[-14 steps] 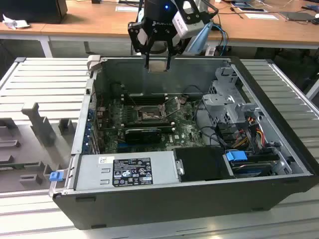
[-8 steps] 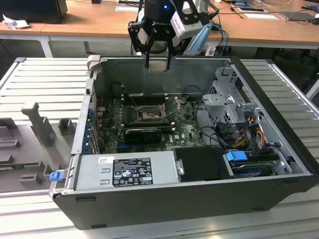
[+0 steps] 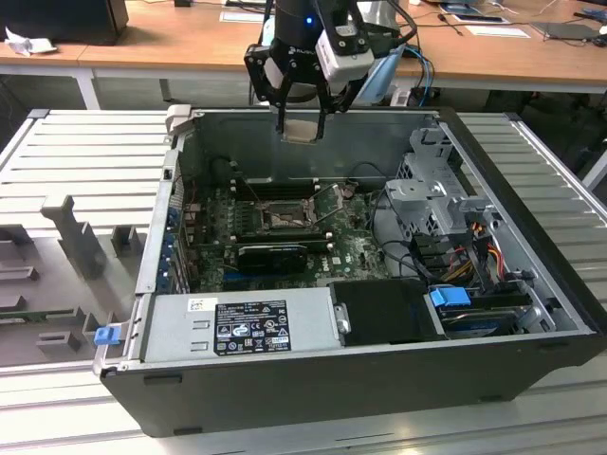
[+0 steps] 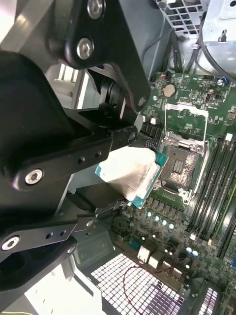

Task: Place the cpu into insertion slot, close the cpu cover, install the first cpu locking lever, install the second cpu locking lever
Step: 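Place the cpu into insertion slot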

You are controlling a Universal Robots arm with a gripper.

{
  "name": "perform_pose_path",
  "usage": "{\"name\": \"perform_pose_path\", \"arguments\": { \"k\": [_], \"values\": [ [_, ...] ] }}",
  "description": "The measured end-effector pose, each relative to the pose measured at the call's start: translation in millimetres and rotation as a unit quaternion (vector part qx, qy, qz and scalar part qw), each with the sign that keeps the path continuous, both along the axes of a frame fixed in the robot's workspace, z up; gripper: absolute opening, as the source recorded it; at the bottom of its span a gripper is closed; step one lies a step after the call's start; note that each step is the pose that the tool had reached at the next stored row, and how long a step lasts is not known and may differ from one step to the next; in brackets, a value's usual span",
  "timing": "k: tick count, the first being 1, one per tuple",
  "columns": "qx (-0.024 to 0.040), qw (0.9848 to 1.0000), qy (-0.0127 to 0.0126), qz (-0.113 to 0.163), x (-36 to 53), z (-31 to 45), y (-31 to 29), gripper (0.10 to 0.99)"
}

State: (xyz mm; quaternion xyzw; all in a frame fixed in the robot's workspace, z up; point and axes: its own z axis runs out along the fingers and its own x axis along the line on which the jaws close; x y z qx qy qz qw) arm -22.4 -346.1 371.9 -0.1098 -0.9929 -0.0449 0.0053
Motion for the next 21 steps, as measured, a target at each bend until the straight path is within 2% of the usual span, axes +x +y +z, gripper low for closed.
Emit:
{"name": "perform_pose_path", "arguments": {
  "k": [5, 13, 21],
  "values": [
    [0.0001, 0.9992, 0.0000, -0.041, 0.0, -0.5, 0.0, 0.529],
    [0.0001, 0.9970, -0.0001, -0.078, 0.0, -0.6, 0.0, 0.529],
    [0.0001, 0.9936, -0.0001, -0.113, 0.1, -0.6, 0.0, 0.529]
  ]
}}
